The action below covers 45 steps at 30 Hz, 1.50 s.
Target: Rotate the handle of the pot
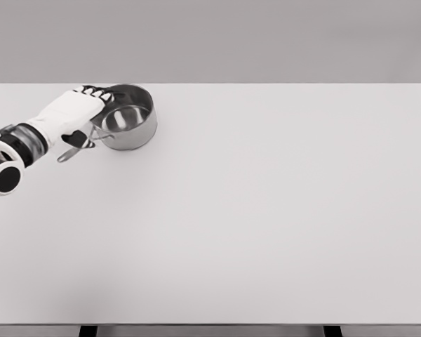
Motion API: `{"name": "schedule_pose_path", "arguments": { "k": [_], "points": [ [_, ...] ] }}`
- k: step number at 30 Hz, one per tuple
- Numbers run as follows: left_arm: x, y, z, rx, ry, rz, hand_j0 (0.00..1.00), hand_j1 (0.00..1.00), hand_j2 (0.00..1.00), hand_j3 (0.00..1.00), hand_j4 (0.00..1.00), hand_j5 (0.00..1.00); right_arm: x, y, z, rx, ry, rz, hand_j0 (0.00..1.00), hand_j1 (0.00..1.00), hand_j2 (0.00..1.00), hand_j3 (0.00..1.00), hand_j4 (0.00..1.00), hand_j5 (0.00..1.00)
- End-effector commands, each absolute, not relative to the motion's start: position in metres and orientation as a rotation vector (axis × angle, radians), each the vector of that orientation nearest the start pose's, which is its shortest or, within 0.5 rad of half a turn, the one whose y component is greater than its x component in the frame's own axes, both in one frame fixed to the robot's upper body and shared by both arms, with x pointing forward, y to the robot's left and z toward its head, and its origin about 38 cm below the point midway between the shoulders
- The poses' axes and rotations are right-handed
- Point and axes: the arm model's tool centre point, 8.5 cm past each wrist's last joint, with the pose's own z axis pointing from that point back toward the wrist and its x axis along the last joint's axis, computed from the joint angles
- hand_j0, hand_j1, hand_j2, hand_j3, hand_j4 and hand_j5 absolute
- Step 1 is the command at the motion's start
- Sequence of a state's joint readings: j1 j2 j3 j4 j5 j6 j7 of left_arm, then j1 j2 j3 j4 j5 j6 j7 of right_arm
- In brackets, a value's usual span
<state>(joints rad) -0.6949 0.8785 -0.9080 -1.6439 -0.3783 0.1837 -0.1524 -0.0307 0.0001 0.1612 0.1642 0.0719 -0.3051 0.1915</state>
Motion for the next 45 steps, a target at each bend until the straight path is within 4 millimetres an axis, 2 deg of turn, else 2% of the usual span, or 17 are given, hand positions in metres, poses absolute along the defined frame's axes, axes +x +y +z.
{"name": "schedule_pose_path", "arguments": {
  "k": [1, 10, 27, 45],
  "points": [
    [0.445, 0.289, 0.207, 0.809, -1.294, -1.606, 1.00, 1.00, 1.00, 1.00, 1.00, 1.00, -0.009, -0.257, -0.255, 0.128, -0.136, 0.253, 1.00, 1.00, 1.00, 1.00, 1.00, 1.00],
    [0.445, 0.290, 0.209, 0.812, -1.300, -1.602, 1.00, 1.00, 1.00, 1.00, 1.00, 1.00, -0.009, -0.257, -0.255, 0.128, -0.136, 0.253, 1.00, 1.00, 1.00, 1.00, 1.00, 1.00],
    [0.442, 0.291, 0.202, 0.786, -1.296, -1.603, 1.00, 1.00, 1.00, 1.00, 1.00, 1.00, -0.009, -0.257, -0.255, 0.128, -0.135, 0.253, 1.00, 1.00, 1.00, 1.00, 1.00, 1.00],
    [0.443, 0.307, 0.200, 0.807, -1.270, -1.597, 1.00, 1.00, 1.00, 1.00, 1.00, 1.00, -0.009, -0.257, -0.255, 0.128, -0.136, 0.253, 1.00, 1.00, 1.00, 1.00, 1.00, 1.00]
  ]
}}
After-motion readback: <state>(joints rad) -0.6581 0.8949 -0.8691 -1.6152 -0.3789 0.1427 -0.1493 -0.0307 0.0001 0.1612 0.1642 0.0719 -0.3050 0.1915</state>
